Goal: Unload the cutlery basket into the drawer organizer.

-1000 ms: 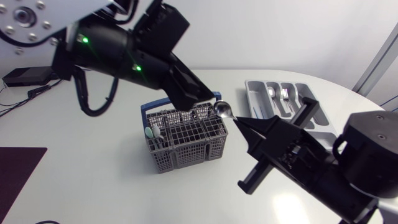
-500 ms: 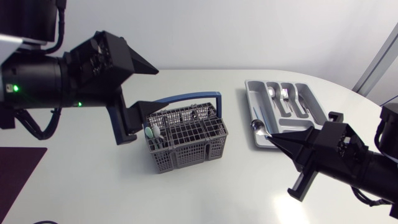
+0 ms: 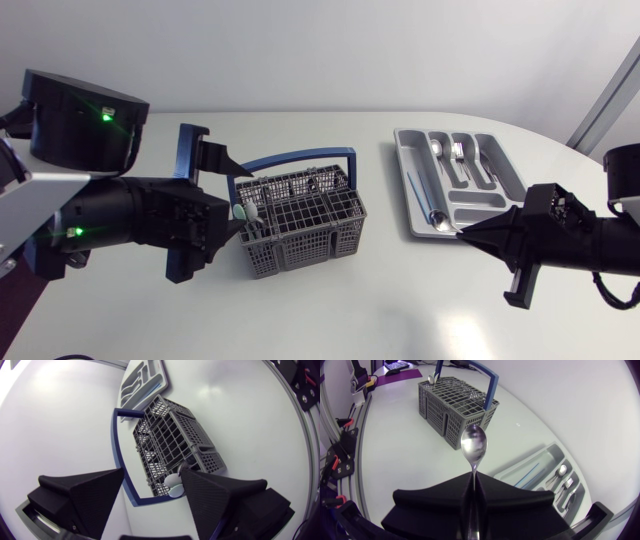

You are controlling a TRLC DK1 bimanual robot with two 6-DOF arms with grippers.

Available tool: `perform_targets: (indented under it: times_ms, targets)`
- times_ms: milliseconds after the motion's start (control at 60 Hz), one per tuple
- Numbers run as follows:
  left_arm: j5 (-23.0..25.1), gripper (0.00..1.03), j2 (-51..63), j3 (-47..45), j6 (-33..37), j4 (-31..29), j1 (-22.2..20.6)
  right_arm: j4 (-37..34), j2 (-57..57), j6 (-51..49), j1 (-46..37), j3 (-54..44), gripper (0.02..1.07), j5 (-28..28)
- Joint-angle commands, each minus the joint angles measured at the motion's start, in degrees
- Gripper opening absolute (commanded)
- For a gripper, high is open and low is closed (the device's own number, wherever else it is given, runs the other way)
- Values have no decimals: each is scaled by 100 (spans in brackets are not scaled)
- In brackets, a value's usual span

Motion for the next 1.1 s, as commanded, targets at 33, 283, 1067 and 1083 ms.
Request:
perform_targets:
  times_ms: [33,283,1067,1083]
  targets:
    - [-120,77,263,-81,625,-31,-103,-410,460,-948,-211,429,10,-28]
    - [-199,55,835,121,872,-181,-156,-946,1594,-1800,-835,1308,10,-81]
    - [-305,29,1740,508,1241,-75,152,-1508,3501,-3734,-1864,2504,10,262]
    - [-305,29,1749,499,1232,-58,152,-1508,3545,-3760,-1872,2530,10,271]
